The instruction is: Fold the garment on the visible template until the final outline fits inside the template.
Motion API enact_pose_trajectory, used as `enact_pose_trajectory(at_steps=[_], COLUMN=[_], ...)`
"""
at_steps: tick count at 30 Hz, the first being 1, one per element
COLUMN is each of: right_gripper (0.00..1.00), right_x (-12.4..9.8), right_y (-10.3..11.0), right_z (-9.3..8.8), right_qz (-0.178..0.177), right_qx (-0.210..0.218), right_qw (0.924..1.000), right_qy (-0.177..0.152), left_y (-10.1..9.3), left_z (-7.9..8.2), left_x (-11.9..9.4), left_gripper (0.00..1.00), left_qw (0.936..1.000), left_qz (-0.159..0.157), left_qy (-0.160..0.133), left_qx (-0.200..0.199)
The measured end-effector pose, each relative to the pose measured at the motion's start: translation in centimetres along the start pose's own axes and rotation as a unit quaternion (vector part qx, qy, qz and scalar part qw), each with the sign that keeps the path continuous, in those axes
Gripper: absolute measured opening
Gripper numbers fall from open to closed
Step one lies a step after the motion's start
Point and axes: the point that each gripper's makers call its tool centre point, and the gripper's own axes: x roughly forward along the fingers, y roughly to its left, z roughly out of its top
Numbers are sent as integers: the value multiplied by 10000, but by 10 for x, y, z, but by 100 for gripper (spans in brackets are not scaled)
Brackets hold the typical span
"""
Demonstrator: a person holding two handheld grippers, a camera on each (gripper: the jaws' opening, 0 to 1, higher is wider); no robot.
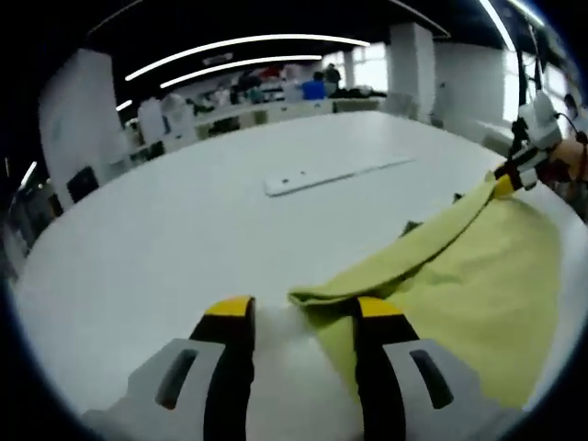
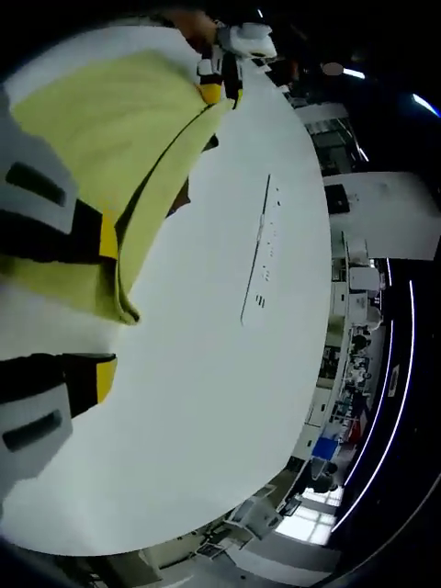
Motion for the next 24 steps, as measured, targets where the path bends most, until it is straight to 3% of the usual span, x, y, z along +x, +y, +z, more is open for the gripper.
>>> enact_pose_trajectory(at_steps=[4,9,17,24], right_gripper=[33,35,42,58], right_x=[7,11,2,-17], right_y=[-7,-14,-10,5], right_z=[12,13,12,14], right_qz=[-211,-354,-253,90], right_qx=[102,493,531,659], right_qw=[9994,9977,9980,9977], right_qy=[-259,-317,-236,-161], left_y=[11,14,18,10], left_z=[7,11,18,23], left_x=[9,8,-11,-32], left_gripper=[39,41,57,71], left_qw=[9989,9970,9953,9957], left_qz=[330,513,542,376], left_qy=[-129,-161,-242,-251], left_qx=[-319,-556,-764,-805])
